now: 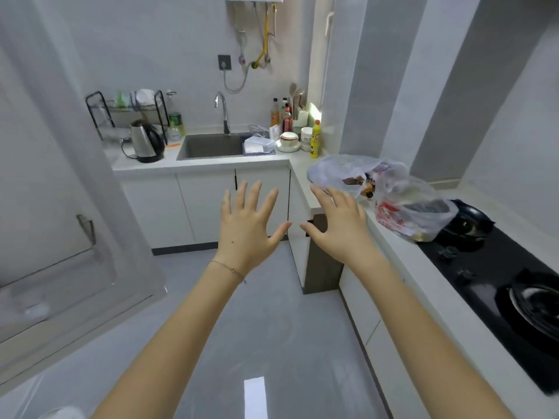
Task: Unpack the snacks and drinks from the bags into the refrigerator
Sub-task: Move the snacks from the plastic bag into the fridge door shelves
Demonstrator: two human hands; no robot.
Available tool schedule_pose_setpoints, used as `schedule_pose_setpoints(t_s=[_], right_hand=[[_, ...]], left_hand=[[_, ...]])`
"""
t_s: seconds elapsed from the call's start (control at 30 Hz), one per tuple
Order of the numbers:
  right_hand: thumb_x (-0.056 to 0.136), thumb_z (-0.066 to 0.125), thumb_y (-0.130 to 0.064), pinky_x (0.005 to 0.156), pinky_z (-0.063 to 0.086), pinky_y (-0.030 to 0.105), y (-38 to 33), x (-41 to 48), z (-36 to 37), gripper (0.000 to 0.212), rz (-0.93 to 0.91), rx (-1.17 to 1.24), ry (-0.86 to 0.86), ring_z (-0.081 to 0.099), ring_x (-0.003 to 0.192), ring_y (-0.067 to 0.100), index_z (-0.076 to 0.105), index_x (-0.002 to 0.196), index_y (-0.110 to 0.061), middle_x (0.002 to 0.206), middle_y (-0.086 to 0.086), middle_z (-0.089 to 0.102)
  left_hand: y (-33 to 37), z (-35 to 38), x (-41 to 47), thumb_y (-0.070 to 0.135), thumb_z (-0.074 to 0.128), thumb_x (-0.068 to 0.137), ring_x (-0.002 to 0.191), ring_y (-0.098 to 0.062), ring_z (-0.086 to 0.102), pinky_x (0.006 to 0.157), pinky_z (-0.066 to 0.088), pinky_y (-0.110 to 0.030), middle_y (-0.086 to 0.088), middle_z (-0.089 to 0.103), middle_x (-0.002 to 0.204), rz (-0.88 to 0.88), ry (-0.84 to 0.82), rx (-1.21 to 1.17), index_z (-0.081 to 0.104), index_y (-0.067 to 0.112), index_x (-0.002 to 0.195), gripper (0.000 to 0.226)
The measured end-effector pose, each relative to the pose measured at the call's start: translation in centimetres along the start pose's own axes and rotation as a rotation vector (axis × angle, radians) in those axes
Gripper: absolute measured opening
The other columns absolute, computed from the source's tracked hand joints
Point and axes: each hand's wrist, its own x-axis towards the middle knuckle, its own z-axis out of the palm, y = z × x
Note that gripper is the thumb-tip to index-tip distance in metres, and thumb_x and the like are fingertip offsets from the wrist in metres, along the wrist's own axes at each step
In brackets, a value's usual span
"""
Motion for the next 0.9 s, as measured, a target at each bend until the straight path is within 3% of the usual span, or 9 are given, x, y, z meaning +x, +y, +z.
schedule_pose_setpoints(t_s=[0.4,0.9], right_hand=[[0.089,0.053,-0.055,0.115,0.015,0.046,14.1,5.6,-1.7,0.075,0.197,-0.078,0.067,0.012,0.146,0.023,0.018,0.152,-0.036,0.158,0.0,0.021],[0.089,0.053,-0.054,0.112,0.025,0.046,28.7,16.3,1.0,0.07,0.514,-0.147,0.124,0.024,0.142,0.026,0.027,0.149,-0.031,0.153,0.001,0.032]], left_hand=[[9.5,8.9,14.2,0.062,0.032,0.091,0.144,-0.036,0.022,0.115,0.013,-0.056,-0.014,0.034,0.152,0.178,0.059,-0.124,0.04,0.021,0.145,0.068],[15.4,22.1,31.3,0.062,0.032,0.088,0.137,-0.04,0.035,0.107,0.027,-0.063,-0.015,0.046,0.143,0.411,-0.04,-0.297,0.053,0.017,0.135,0.069]])
